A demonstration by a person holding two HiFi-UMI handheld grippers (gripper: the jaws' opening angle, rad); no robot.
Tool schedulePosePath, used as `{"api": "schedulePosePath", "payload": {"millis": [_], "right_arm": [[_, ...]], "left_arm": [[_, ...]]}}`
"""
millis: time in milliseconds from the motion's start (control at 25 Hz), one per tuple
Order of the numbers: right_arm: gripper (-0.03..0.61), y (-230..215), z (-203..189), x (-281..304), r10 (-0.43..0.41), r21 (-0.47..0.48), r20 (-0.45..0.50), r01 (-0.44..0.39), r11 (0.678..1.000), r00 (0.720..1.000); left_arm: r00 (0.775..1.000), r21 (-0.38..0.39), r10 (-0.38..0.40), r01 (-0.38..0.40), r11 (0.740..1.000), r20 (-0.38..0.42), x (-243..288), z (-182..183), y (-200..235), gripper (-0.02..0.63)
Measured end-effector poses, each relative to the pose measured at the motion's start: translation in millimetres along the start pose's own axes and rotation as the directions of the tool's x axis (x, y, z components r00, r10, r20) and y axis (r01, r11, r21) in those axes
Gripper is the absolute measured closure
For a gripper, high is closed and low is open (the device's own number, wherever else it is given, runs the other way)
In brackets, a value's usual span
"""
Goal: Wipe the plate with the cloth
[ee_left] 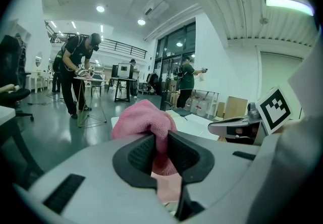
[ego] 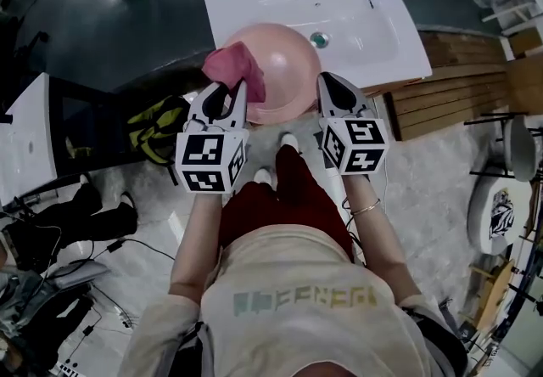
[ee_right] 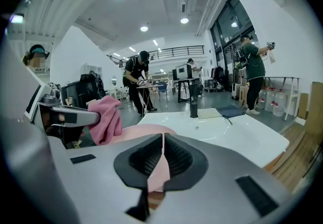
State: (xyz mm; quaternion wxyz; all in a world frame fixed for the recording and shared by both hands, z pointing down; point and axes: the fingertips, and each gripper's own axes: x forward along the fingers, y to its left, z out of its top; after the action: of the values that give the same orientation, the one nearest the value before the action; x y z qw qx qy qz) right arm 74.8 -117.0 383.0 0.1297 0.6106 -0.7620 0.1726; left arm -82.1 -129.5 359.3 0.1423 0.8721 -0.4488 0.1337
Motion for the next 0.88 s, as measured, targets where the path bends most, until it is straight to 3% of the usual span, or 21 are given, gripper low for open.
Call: {"api": "schedulePosePath", "payload": {"millis": [480, 880], "right_arm": [[0.54, -52, -3, 49, 0.006, -0.036, -0.135, -0.011, 0.999, 0.991], [0.538, -56, -21, 74, 0.12, 0.008, -0.257, -0.122, 0.992, 0.959]], "left_arm": [[0.997, -0.034, 0.032, -0.034, 0.999, -0.063, 56, -1, -1, 0.546], [0.995, -0.064, 0.046, -0.052, 0.997, -0.092, 85, -3, -2, 0.546]]}}
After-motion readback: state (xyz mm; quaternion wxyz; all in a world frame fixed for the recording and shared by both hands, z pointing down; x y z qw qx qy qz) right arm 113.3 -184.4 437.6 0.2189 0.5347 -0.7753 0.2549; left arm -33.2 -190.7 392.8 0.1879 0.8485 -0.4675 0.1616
